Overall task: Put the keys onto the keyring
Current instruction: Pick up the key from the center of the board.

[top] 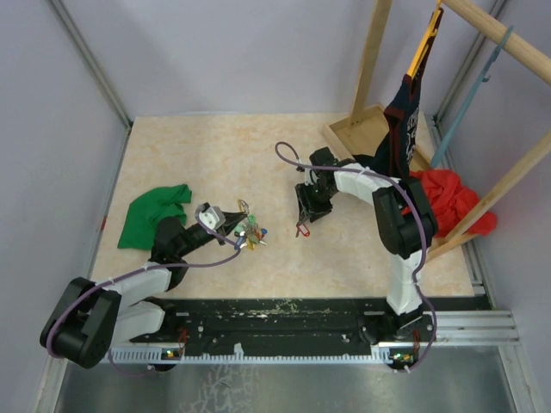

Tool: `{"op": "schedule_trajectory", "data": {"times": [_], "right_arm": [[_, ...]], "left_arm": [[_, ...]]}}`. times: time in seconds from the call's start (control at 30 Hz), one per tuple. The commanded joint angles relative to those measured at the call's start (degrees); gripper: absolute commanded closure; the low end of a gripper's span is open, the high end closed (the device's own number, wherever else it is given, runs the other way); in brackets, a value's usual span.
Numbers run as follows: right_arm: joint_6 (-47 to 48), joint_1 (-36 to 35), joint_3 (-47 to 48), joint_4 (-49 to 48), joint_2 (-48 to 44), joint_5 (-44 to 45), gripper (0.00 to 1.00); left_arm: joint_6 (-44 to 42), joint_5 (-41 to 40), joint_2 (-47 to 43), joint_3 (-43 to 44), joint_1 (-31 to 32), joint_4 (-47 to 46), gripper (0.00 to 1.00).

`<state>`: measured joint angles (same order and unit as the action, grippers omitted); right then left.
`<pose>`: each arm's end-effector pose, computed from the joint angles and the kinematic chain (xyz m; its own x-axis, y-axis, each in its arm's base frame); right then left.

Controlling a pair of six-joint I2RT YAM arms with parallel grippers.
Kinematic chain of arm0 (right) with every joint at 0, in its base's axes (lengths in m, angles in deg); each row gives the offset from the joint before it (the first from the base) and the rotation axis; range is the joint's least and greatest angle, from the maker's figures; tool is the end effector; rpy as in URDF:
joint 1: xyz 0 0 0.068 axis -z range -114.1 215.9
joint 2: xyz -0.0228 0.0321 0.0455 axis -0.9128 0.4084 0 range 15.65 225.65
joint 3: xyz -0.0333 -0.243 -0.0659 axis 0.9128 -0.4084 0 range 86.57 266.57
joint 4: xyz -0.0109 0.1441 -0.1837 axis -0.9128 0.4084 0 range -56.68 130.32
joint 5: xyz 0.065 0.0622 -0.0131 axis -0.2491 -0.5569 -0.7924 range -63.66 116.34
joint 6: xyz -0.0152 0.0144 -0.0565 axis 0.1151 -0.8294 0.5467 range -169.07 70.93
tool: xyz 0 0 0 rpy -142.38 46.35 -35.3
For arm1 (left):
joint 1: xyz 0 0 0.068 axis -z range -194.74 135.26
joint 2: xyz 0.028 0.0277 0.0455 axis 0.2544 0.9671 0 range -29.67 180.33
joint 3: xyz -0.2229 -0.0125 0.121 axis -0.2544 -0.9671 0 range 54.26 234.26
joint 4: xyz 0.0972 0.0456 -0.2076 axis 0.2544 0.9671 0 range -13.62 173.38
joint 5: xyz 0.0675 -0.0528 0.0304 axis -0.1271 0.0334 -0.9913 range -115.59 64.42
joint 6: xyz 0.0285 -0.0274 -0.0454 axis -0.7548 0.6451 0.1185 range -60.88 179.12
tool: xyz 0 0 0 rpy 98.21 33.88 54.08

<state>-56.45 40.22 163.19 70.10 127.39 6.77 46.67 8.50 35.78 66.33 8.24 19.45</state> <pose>0.3154 0.1681 0.1556 -0.9140 -0.3052 -0.2673 -0.3879 0.8503 0.3557 0.1796 -0.1032 0.2058 0.2364 0.0937 -0.9671 0.8063 0.5365 0.2491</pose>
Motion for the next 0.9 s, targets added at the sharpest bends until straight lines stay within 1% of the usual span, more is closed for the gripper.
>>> {"op": "schedule_trajectory", "data": {"times": [0.0,0.1,0.17,0.6,0.87], "right_arm": [[0.96,0.43,2.97,-1.04,1.95,-7.1,0.58],[0.73,0.57,2.86,-1.79,3.14,-7.87,0.6],[0.61,0.62,2.75,-2.05,3.38,-8.29,0.63],[0.47,0.62,2.28,-3.2,2.69,-9.34,0.79],[0.64,0.62,2.84,-2.76,3.74,-9.17,0.8]], "left_arm": [[0.3,1.07,-0.16,1.28,-0.25,-1.76,1.0],[0.32,1.21,-0.08,1.37,-0.3,-1.69,1.0],[0.4,1.29,-0.12,1.37,-0.25,-1.67,1.0],[0.82,1.86,0.6,1.72,-0.27,-1.79,1.0],[1.0,2.21,1.24,1.99,-0.29,-1.73,1.0]]}}
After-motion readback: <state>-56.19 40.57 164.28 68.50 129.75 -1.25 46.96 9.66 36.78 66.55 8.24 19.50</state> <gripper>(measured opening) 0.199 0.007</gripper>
